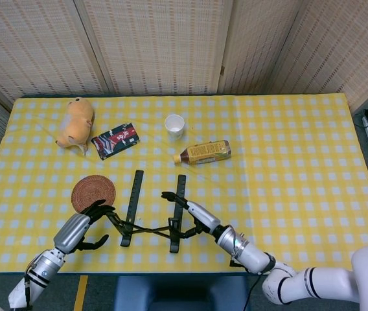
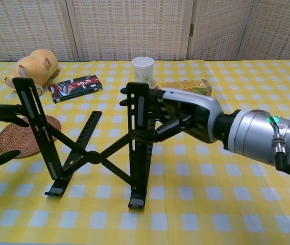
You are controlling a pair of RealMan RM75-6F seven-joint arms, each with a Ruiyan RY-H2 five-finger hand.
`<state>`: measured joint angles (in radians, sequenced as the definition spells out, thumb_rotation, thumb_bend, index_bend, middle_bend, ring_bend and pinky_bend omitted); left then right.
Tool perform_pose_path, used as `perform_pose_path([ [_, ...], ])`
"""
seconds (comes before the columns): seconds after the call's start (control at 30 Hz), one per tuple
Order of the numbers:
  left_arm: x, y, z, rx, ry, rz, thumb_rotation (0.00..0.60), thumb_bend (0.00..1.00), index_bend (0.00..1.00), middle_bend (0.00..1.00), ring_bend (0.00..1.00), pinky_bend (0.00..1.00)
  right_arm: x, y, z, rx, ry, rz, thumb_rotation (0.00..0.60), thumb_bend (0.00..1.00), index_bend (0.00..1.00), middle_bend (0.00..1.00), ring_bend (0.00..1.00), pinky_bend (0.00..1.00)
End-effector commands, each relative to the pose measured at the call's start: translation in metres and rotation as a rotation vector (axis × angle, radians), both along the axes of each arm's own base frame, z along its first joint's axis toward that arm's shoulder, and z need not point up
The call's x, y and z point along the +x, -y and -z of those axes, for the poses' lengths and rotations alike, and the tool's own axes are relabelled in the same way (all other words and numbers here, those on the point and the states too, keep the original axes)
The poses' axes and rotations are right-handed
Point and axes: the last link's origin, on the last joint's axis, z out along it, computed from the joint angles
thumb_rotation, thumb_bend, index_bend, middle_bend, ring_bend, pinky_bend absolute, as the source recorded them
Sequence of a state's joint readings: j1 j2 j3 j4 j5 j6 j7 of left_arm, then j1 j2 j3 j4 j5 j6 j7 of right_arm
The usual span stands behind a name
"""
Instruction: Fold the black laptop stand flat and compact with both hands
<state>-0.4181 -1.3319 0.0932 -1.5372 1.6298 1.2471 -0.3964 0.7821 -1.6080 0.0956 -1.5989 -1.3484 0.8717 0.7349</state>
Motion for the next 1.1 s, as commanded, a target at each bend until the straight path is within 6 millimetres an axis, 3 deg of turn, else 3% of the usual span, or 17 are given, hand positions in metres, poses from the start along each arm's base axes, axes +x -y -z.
perform_pose_path([
  [0.03, -0.001, 0.001, -0.003, 0.002, -0.001, -0.002, 0.600, 0.44, 0.30, 0.23, 0.08, 0.20, -0.001, 0.005, 0.002, -0.021, -0.013, 0.017, 0.600, 0.39, 0.00, 0.08, 0.08, 0.00],
  [0.27, 0.000, -0.002, -0.009, 0.036, 0.000, 0.011, 0.600, 0.44, 0.30, 0.23, 0.08, 0.19, -0.010, 0.023, -0.007, -0.153, 0.009, 0.146, 0.600, 0.39, 0.00, 0.01, 0.04, 0.00],
  [0.5, 0.003, -0.011, -0.022, 0.087, -0.028, 0.047, 0.600, 0.44, 0.30, 0.23, 0.08, 0.18, -0.019, 0.031, -0.037, -0.441, 0.018, 0.251, 0.600, 0.39, 0.00, 0.00, 0.00, 0.00],
  [0.77, 0.005, -0.039, -0.023, 0.087, -0.143, 0.069, 0.600, 0.43, 0.30, 0.22, 0.07, 0.17, -0.029, 0.018, -0.061, -0.496, -0.086, 0.099, 0.600, 0.40, 0.00, 0.00, 0.00, 0.00],
  [1.1, 0.010, -0.100, 0.006, 0.117, -0.405, 0.162, 0.600, 0.41, 0.29, 0.21, 0.07, 0.15, -0.040, -0.010, -0.065, -0.502, -0.341, -0.284, 0.600, 0.39, 0.00, 0.00, 0.00, 0.00],
])
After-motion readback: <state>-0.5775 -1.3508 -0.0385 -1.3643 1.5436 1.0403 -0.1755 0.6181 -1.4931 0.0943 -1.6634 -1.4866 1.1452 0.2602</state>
